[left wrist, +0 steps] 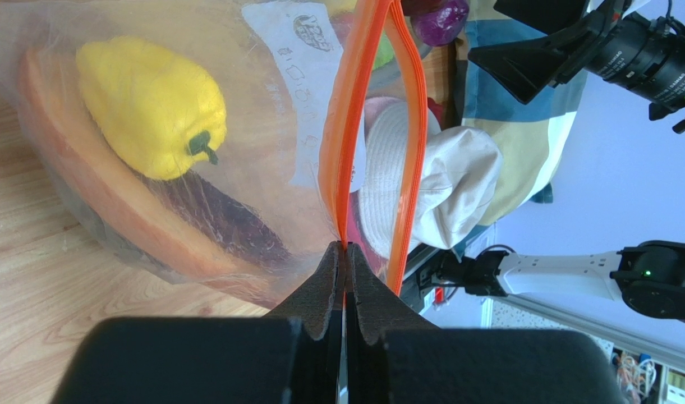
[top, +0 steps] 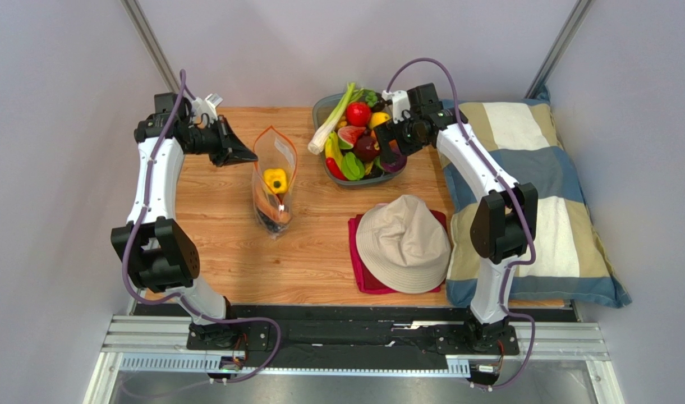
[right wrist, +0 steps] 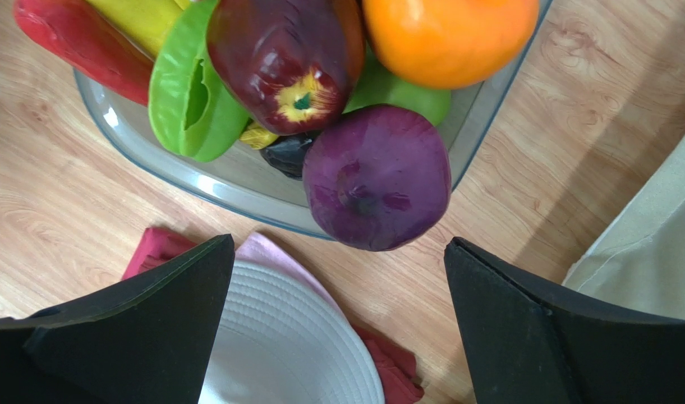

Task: Place the food in the zip-top bag and seal the zipper
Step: Pick up the fake vegetable from the bin.

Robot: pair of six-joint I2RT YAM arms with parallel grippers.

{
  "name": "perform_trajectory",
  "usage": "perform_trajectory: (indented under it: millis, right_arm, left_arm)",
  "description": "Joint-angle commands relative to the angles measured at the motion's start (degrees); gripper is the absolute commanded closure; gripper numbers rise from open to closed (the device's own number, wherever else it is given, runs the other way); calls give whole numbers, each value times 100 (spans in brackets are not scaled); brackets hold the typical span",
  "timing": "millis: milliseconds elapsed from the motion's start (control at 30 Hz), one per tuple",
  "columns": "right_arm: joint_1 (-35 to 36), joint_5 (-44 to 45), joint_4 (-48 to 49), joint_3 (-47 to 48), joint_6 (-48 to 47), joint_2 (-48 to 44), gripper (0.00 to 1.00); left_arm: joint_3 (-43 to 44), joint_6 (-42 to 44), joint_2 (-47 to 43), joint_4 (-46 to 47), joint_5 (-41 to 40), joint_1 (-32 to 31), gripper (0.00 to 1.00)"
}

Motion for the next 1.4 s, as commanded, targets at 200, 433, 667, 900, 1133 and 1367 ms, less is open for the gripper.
perform_trajectory:
  millis: [200, 433, 667, 900, 1133, 1367]
  right_arm:
    - [0, 538, -138, 558, -367, 613, 0]
    - [9, 520, -130, 541, -376, 860, 0]
    - [9, 546, -112, 471, -359, 895, 3]
    - [0, 529, -112, 286, -253, 465, 24]
    - [-9, 441, -418, 250, -183, -291, 42]
    - [140, -1218, -306, 813, 369, -941, 49]
  left_arm:
    - [286, 157, 27, -63, 85, -6, 100]
    - [277, 174, 9, -89, 59, -6, 100]
    - [295, 209, 9, -142, 59, -6, 100]
    - [260, 271, -35, -177, 59, -6, 100]
    - [260, 271, -61, -177, 103, -6, 100]
    - [119, 253, -96, -177, 208, -6, 100]
